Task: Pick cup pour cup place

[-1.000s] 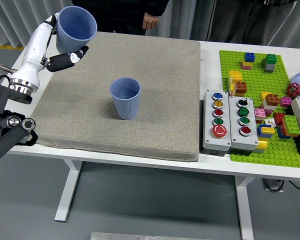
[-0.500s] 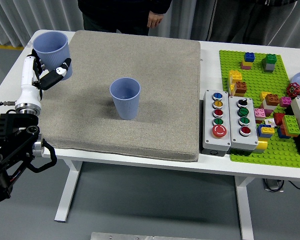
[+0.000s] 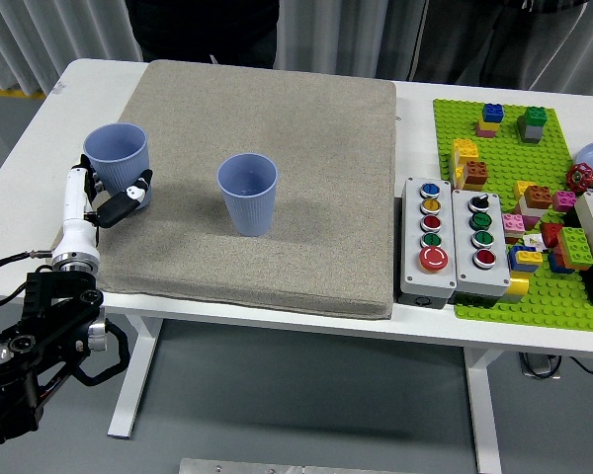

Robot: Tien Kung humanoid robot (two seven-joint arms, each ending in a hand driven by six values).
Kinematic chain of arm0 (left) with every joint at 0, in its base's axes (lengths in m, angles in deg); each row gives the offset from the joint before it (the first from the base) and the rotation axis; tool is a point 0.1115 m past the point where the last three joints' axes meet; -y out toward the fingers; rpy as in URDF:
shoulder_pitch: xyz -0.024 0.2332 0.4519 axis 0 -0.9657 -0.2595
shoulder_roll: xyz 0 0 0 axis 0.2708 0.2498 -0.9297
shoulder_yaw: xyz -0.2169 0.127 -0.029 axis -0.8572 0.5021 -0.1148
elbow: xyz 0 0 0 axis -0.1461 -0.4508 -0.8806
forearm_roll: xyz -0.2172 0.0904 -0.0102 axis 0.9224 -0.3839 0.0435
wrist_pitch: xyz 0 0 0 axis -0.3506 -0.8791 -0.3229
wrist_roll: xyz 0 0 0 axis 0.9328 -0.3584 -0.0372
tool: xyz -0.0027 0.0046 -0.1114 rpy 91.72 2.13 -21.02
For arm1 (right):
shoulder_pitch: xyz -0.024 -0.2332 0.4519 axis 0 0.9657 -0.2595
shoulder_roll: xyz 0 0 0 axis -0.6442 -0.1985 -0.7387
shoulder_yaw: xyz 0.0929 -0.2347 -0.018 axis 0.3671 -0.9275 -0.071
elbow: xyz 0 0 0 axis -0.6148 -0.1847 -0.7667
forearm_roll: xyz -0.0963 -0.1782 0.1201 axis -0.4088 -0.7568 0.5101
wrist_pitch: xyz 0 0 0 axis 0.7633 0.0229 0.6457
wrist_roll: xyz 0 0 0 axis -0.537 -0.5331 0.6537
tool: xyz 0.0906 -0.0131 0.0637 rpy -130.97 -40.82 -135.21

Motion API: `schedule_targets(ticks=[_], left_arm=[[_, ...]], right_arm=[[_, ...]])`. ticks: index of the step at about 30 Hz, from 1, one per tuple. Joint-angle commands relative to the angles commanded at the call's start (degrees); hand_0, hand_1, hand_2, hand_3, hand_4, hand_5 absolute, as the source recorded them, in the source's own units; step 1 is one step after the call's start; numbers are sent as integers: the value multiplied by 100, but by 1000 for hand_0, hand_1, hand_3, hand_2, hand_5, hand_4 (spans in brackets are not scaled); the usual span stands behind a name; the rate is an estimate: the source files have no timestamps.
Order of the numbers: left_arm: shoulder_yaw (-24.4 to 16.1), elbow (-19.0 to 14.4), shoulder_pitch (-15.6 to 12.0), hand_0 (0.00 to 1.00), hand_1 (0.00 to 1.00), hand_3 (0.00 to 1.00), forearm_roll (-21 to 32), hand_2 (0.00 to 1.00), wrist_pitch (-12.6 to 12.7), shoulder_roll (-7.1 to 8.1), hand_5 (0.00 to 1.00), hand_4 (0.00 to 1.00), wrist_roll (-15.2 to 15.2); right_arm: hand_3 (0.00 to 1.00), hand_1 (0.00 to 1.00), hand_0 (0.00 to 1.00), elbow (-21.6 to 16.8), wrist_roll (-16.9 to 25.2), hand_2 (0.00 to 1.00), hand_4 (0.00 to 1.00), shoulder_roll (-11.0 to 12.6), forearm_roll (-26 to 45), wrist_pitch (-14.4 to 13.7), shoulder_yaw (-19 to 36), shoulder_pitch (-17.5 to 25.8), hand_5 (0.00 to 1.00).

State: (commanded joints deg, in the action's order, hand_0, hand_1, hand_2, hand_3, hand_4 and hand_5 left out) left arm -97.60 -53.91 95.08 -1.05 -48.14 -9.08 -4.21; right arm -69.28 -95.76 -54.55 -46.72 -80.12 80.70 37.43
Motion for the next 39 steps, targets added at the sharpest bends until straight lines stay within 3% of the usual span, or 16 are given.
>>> schedule_targets(ticks=[6,20,21,26,27,32,33,38,39], left_arm=[[109,142,-10,570,556,571,455,596,-45,-28,87,678,-400],[281,324,-89,575,563,570,603,596,-216,-77,94,677,-503],[281,323,-91,594,598,593,594,621,-225,-77,173,767,-506],[235,310,-110,594,598,593,507,621,-485,-46,173,767,-485],[230,311,-112,631,639,651,510,665,-502,-44,274,871,-488],[158,299,-167,631,639,651,337,665,-708,-15,274,871,-384],[142,298,-175,683,686,728,327,734,-724,-14,310,907,-377],[87,298,-205,683,686,728,217,734,-813,1,310,907,-327],[79,292,-209,711,714,763,194,772,-820,5,349,934,-319]], right_arm=[[611,673,716,0,-5,657,2,-6,-27,1,16,1,213],[611,673,716,0,-9,658,2,-10,-67,5,15,27,214],[611,673,716,0,-9,658,2,-10,-66,5,14,27,213],[611,673,716,0,-15,658,2,-11,-68,1,13,35,213],[611,673,716,0,-16,658,2,-12,-70,1,12,36,212],[611,673,716,0,-22,658,2,-16,-87,1,24,41,212],[611,672,716,0,-22,658,2,-16,-88,3,23,41,212],[611,672,716,0,-24,658,2,-16,-86,4,22,38,212],[611,673,716,0,-25,658,2,-15,-87,4,21,35,212]])
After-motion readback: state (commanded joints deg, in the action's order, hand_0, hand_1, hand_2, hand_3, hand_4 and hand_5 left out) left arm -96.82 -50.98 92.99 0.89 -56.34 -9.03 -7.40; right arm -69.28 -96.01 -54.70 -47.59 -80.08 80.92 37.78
